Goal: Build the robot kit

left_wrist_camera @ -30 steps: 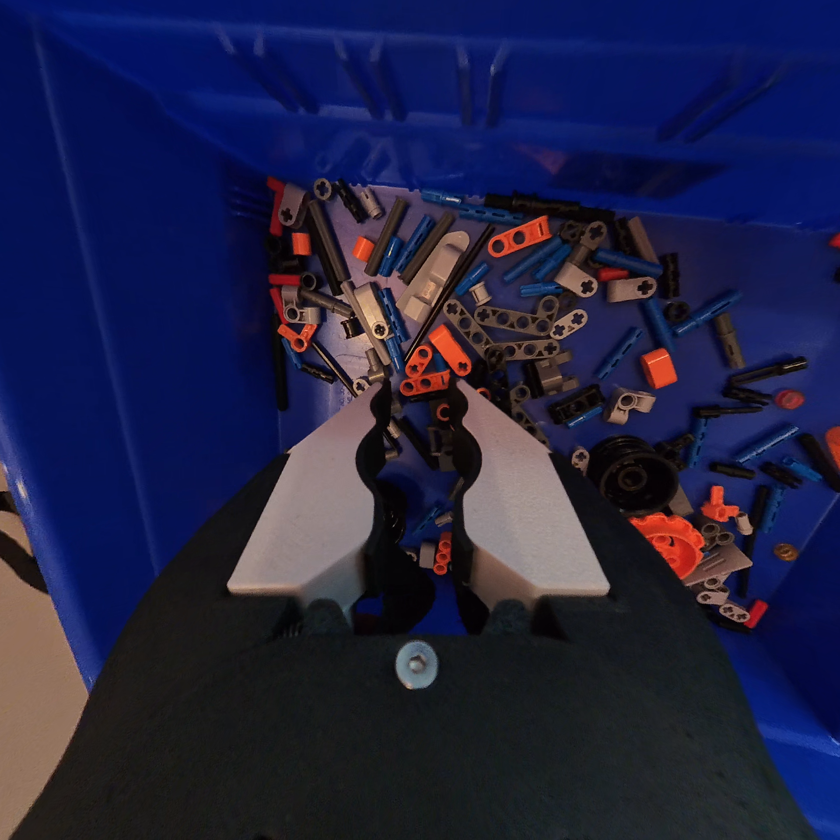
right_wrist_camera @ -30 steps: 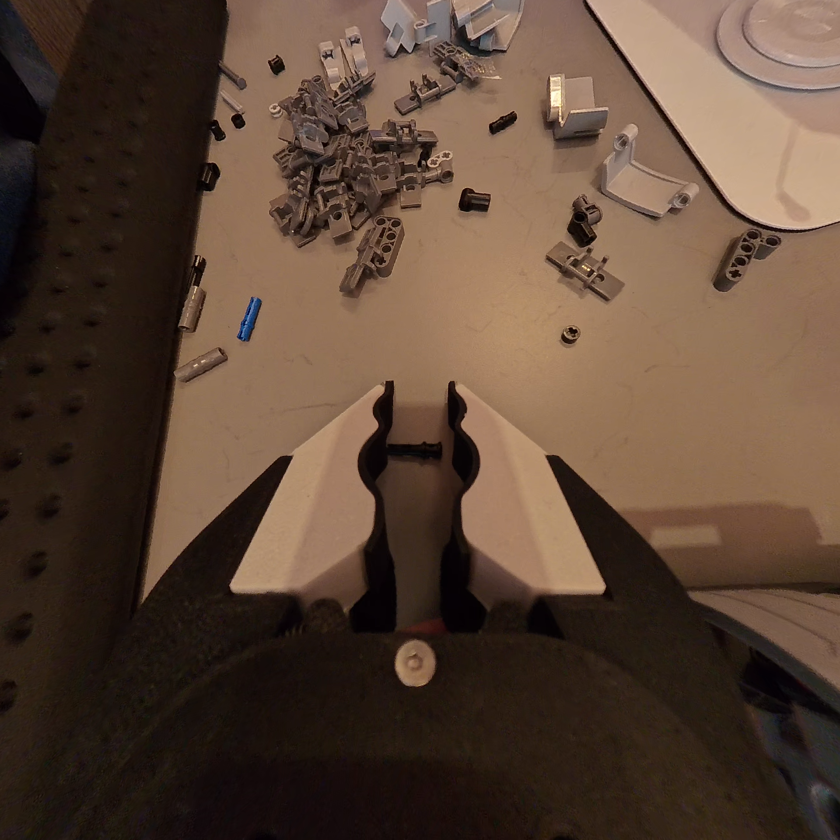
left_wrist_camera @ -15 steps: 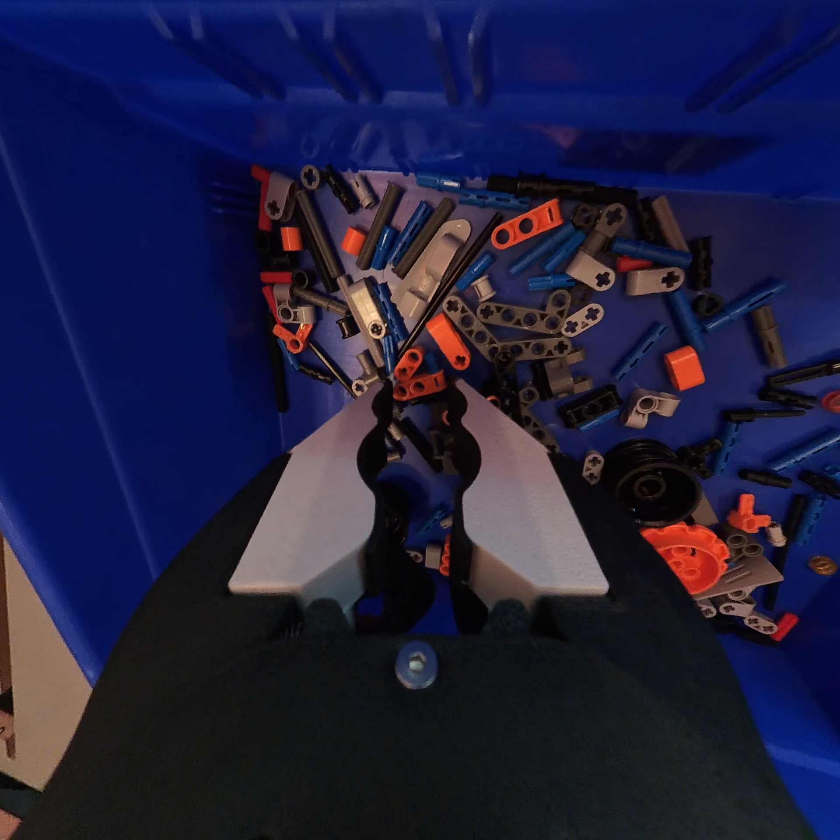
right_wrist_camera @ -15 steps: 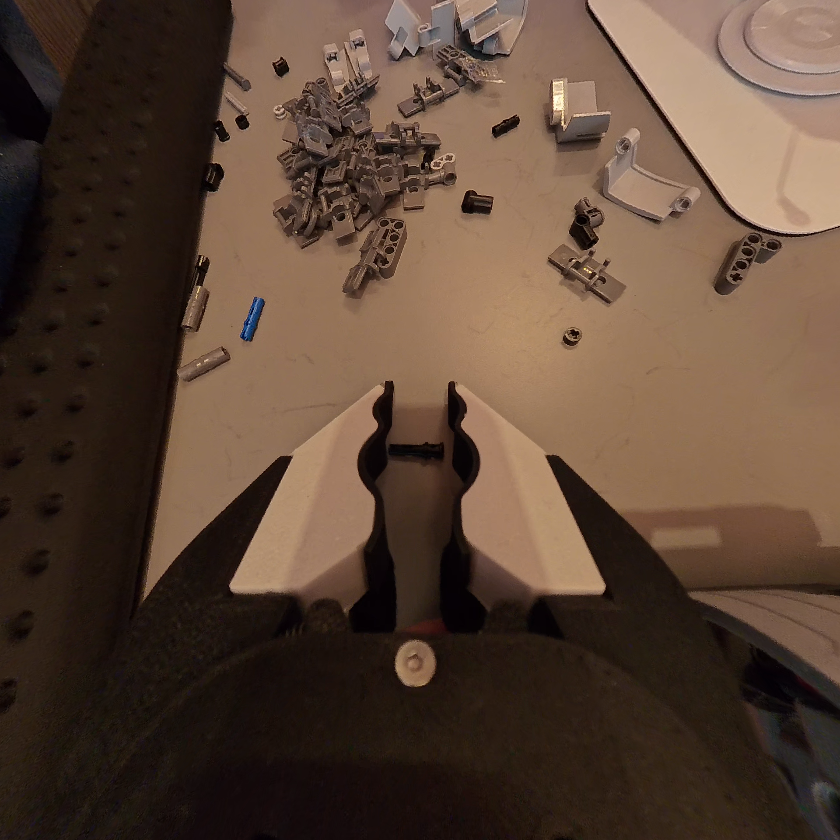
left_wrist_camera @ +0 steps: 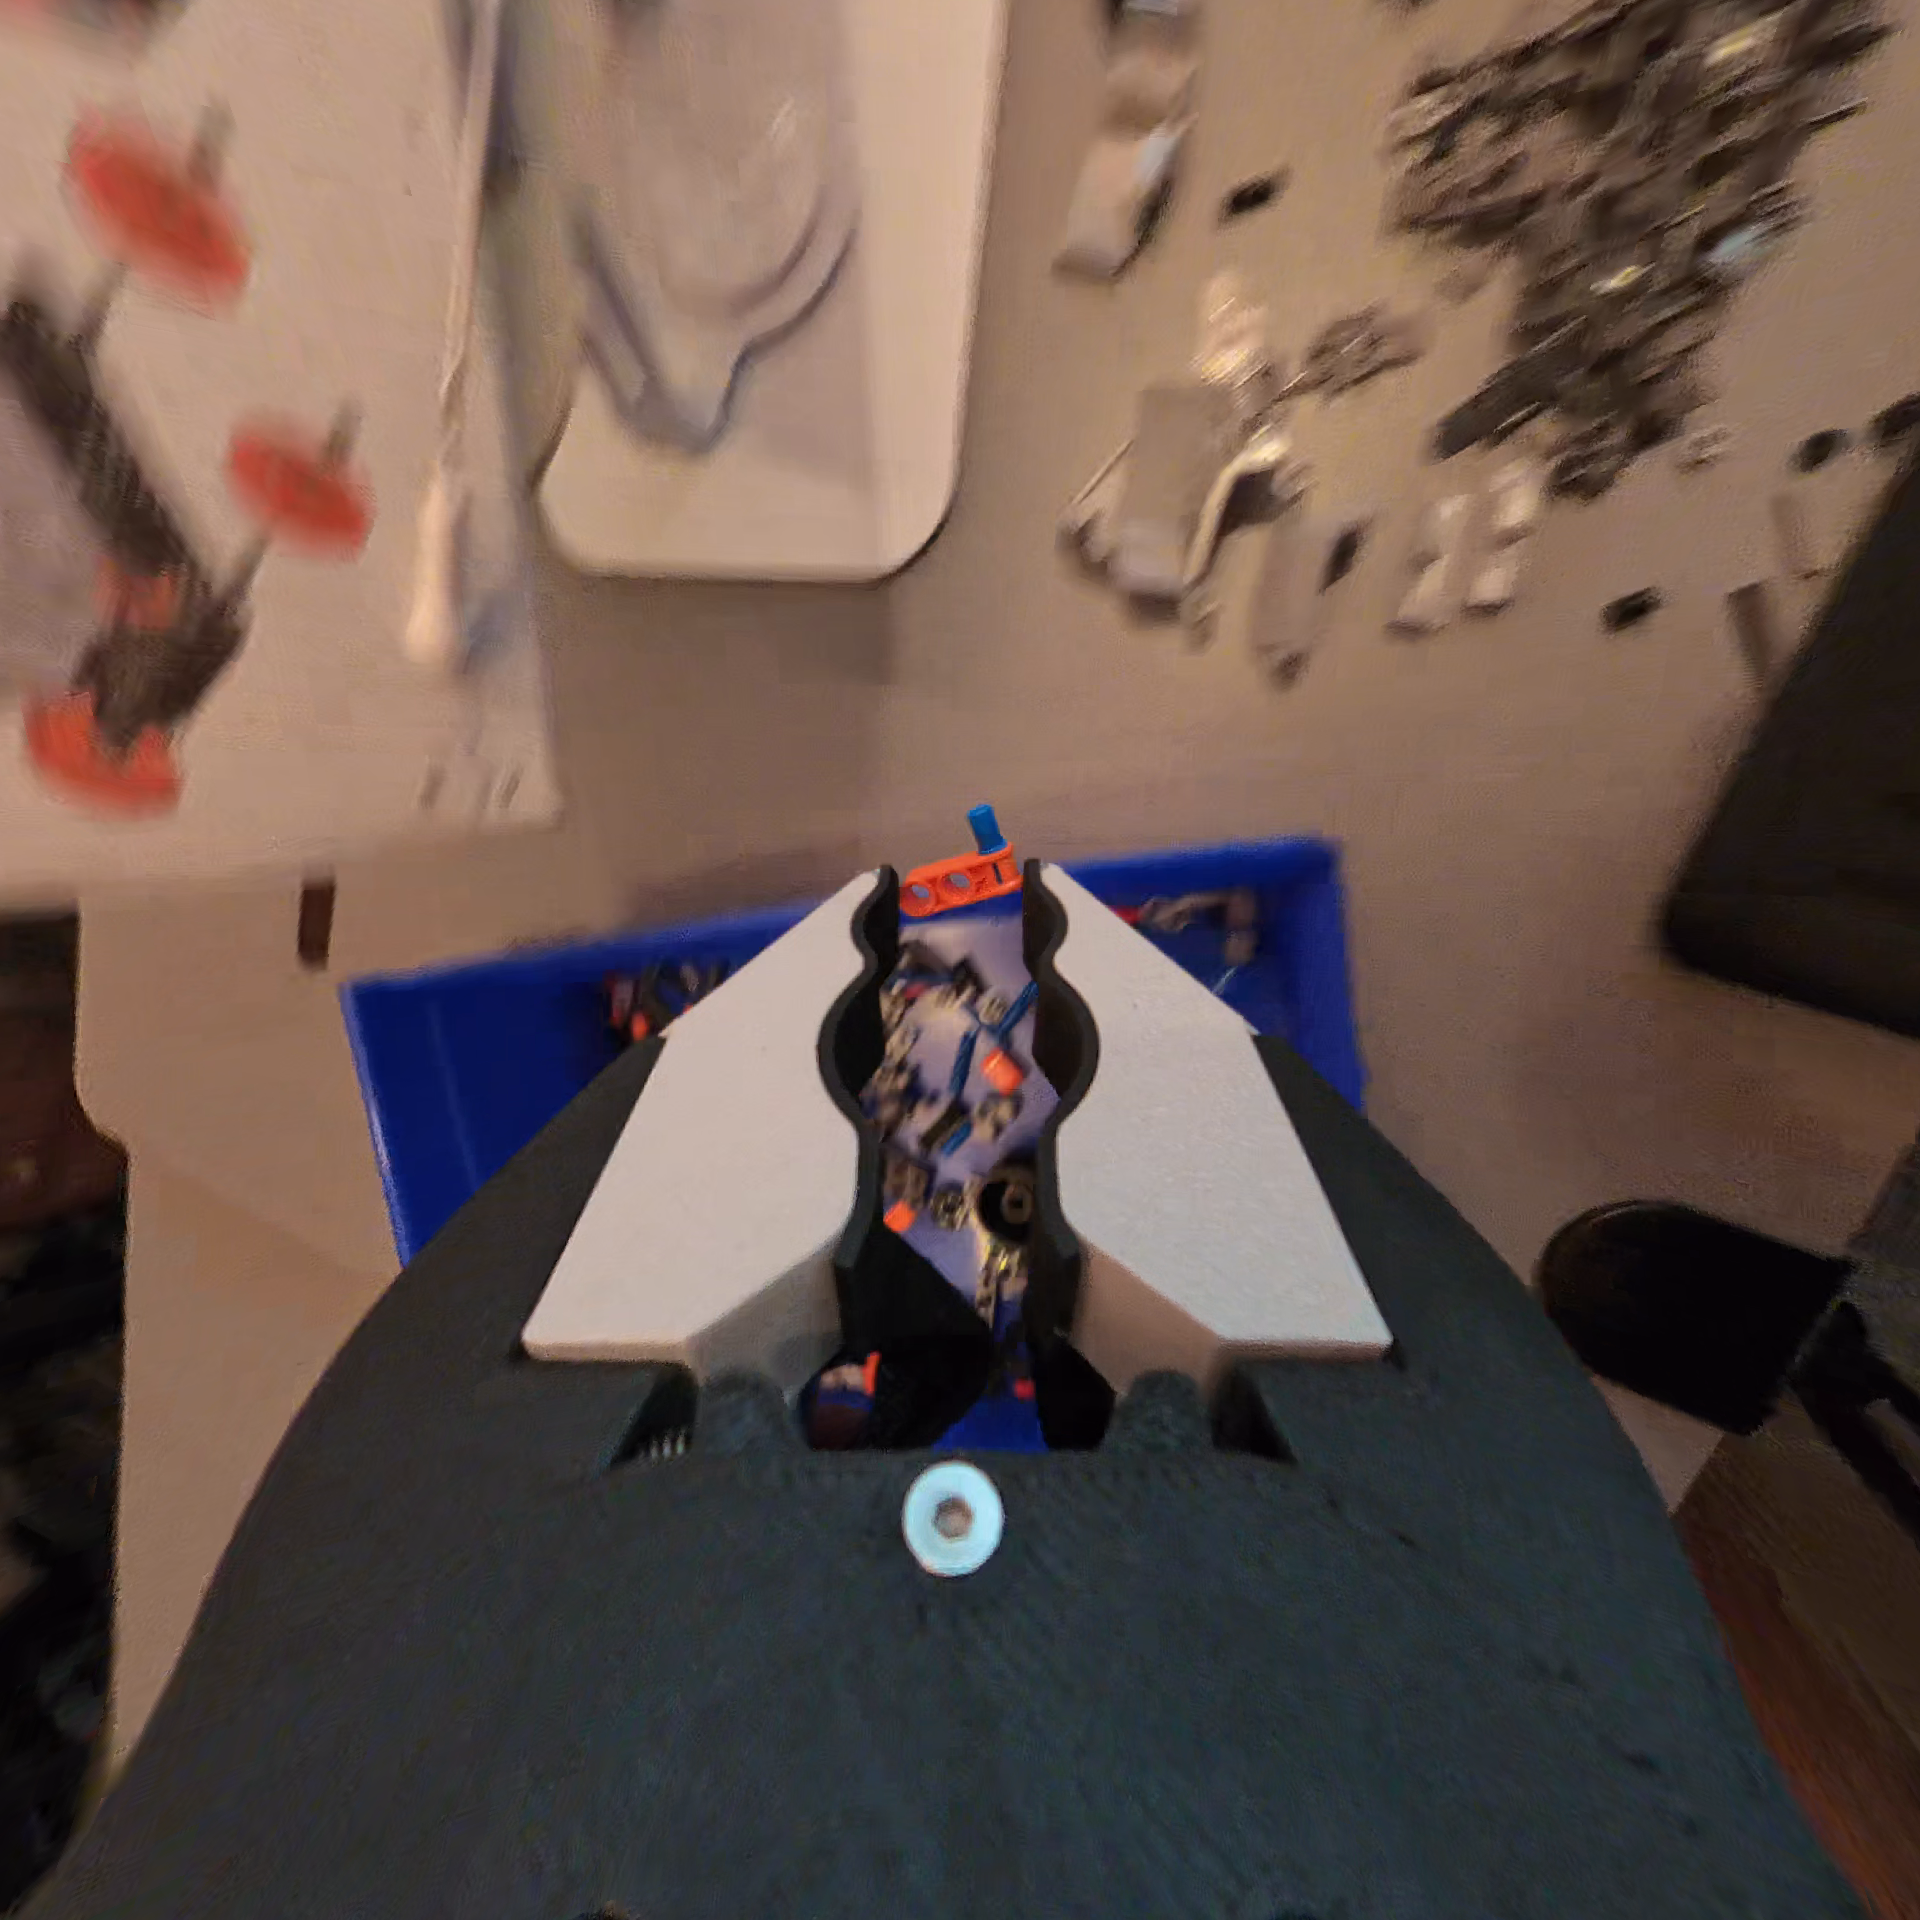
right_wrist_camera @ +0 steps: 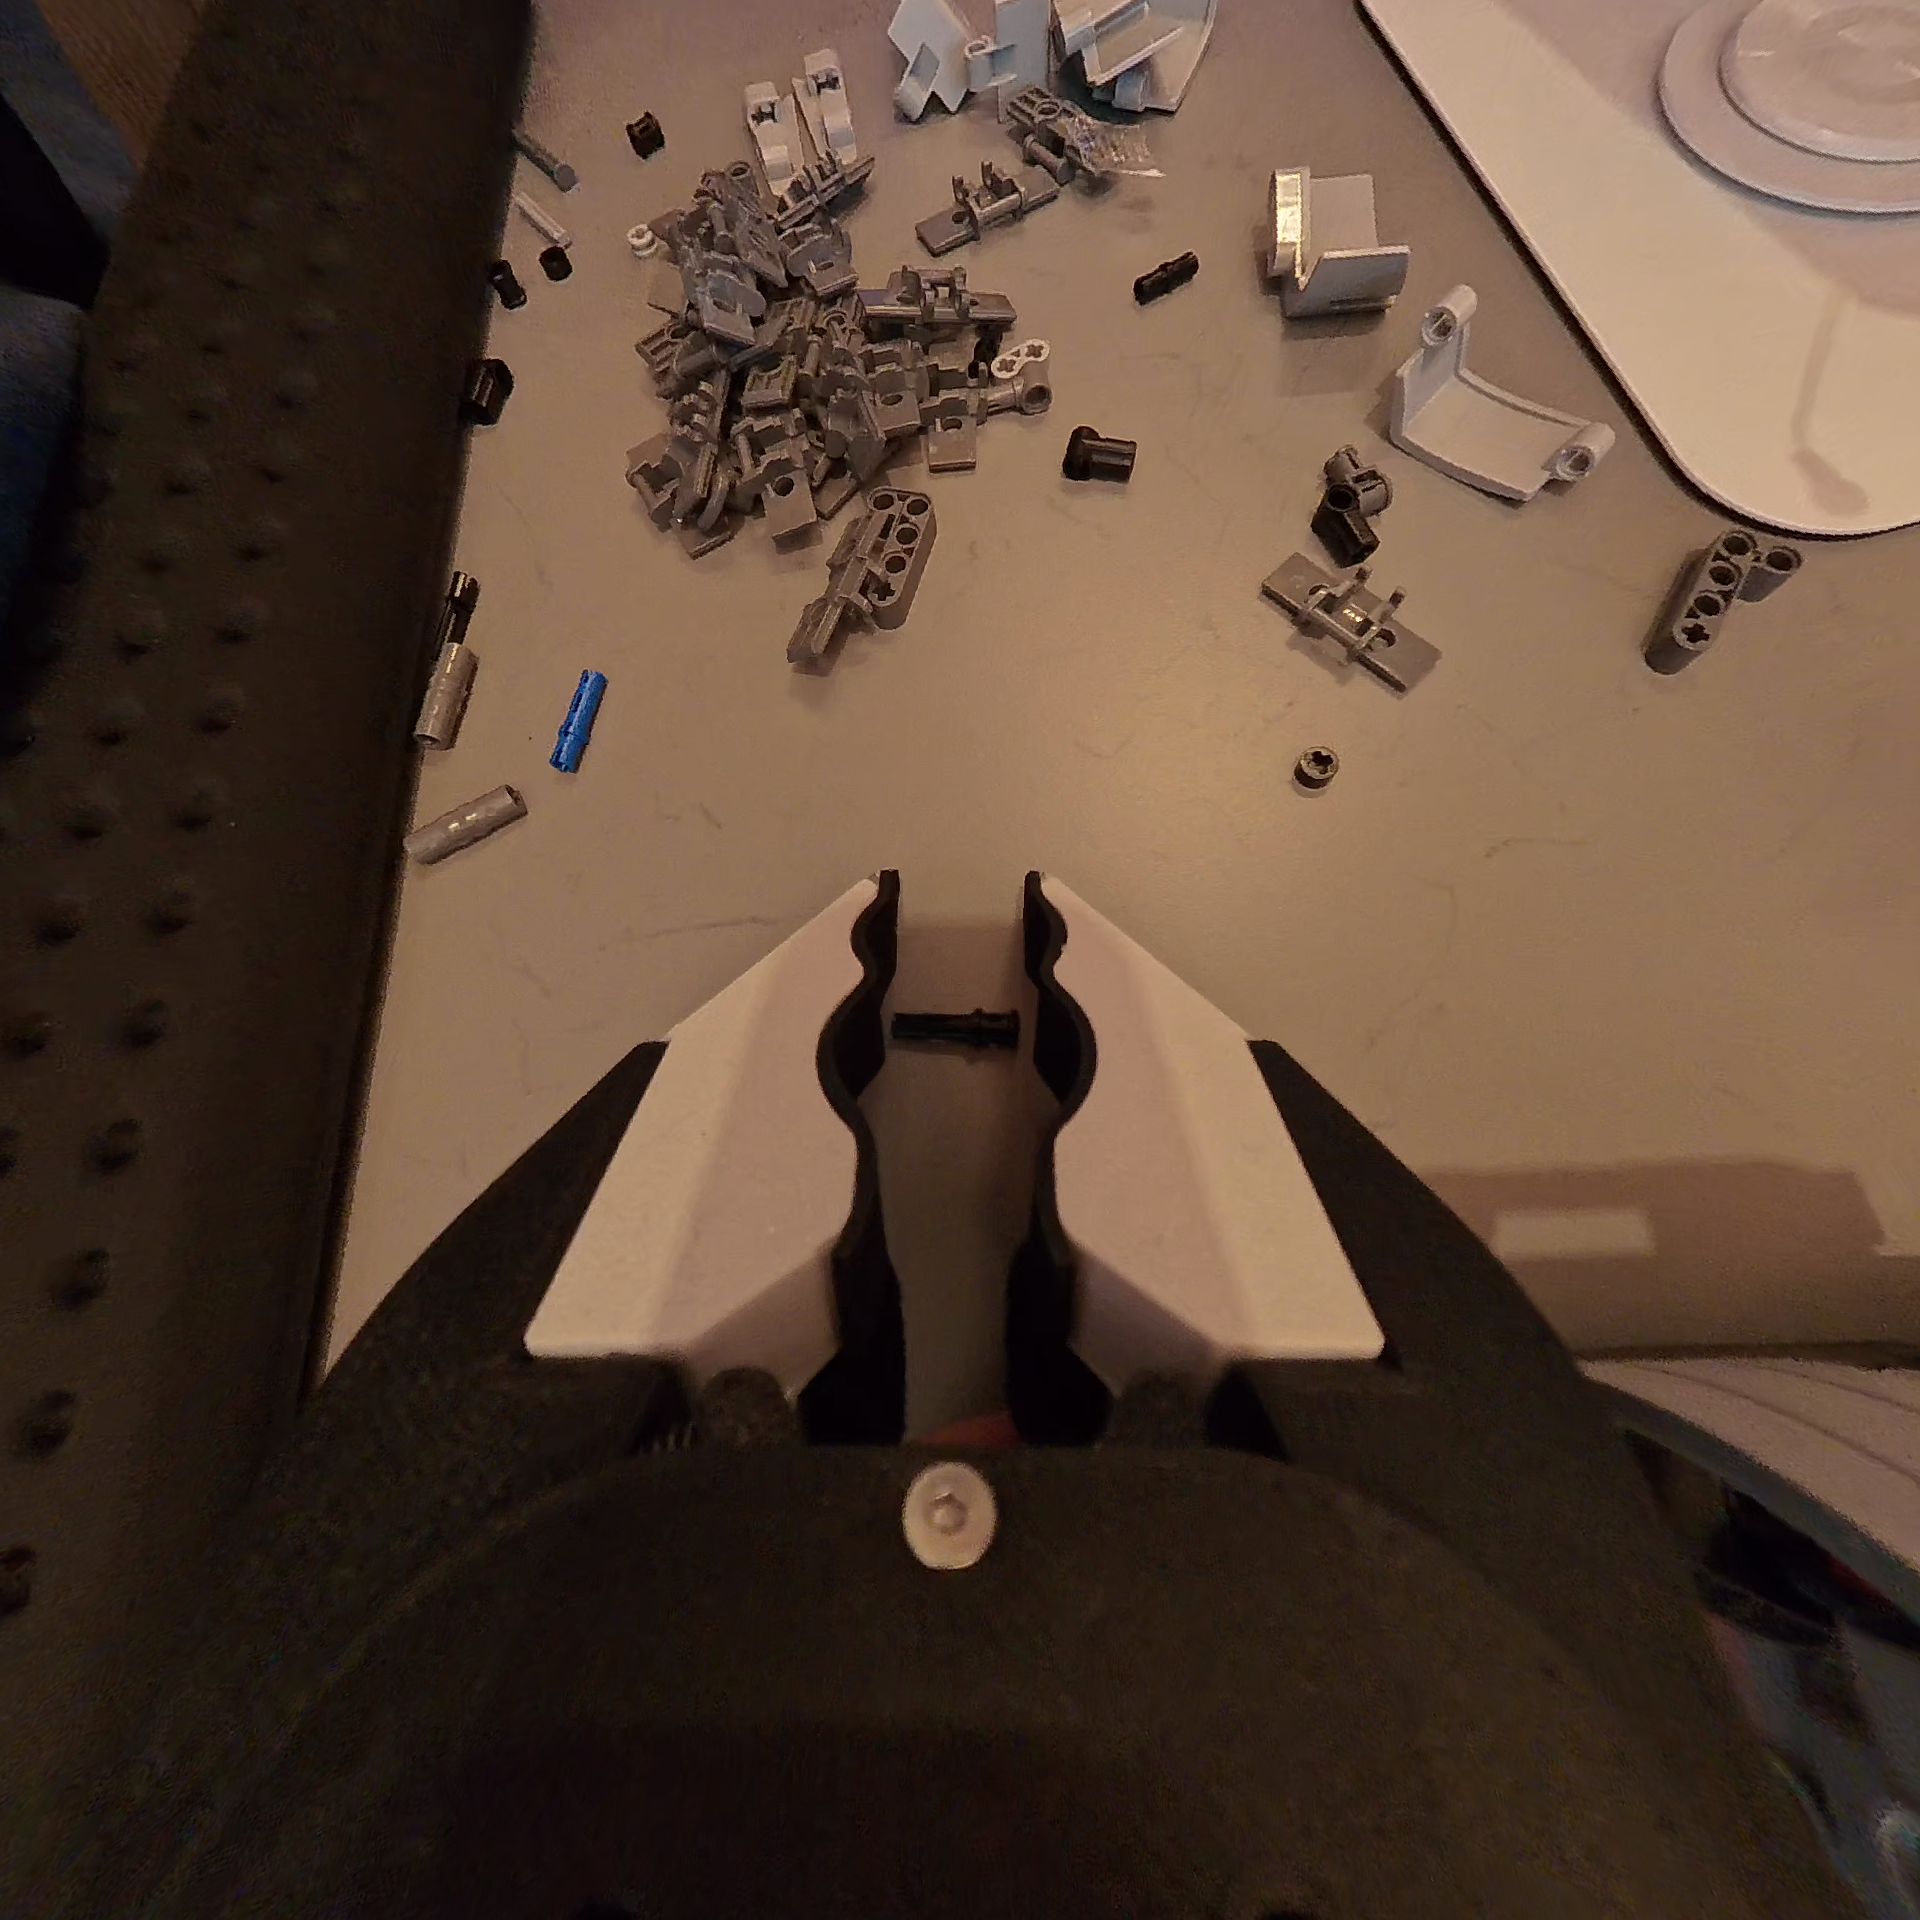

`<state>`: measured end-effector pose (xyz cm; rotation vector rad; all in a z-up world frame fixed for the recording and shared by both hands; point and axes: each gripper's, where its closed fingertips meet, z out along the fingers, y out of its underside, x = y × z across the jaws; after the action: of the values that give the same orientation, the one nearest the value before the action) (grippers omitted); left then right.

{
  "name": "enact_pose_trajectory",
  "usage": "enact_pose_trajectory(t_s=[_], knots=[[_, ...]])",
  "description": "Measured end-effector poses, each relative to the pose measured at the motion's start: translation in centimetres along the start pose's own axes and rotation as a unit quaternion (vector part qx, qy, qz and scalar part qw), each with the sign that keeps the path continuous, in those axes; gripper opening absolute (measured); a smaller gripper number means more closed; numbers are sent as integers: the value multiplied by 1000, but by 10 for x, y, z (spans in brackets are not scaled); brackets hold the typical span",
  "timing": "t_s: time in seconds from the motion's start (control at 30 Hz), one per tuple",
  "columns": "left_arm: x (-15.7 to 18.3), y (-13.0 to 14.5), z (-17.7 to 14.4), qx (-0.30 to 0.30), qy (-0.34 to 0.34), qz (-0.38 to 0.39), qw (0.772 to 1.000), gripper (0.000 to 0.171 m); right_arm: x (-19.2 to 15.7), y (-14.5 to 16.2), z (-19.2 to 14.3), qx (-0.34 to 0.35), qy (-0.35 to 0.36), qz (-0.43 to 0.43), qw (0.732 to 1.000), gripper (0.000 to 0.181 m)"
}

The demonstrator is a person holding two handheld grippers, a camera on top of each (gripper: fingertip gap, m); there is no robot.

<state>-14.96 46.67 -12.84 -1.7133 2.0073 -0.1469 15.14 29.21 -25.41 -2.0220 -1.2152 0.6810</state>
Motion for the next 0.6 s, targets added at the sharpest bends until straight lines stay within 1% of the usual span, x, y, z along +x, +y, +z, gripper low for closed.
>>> enact_pose_trajectory(t_s=[0.1, 0.17, 0.23, 0.33, 0.4, 0.5, 0.6], knots=[[45, -51, 14, 30, 37, 58, 997, 23, -1, 1, 0, -2, 1, -5, 1000, 22], [71, -74, 37, 32, 58, 87, 994, 23, -2, 1, 1, -3, 2, -9, 1000, 22], [95, -91, 61, 37, 86, 96, 991, 23, -2, 1, 1, -4, 1, -11, 1000, 22], [116, -99, 96, 21, 100, 111, 989, 23, -3, 2, 1, -6, 0, -16, 1000, 22], [130, -94, 114, -4, 114, 128, 985, 23, -4, 2, 1, -5, -1, -20, 1000, 22], [141, -94, 127, -10, 122, 136, 983, 23, -6, 2, 0, -5, -4, -22, 1000, 22], [138, -98, 131, -5, 106, 133, 985, 26, -7, 2, 0, -3, -7, -23, 1000, 22]])
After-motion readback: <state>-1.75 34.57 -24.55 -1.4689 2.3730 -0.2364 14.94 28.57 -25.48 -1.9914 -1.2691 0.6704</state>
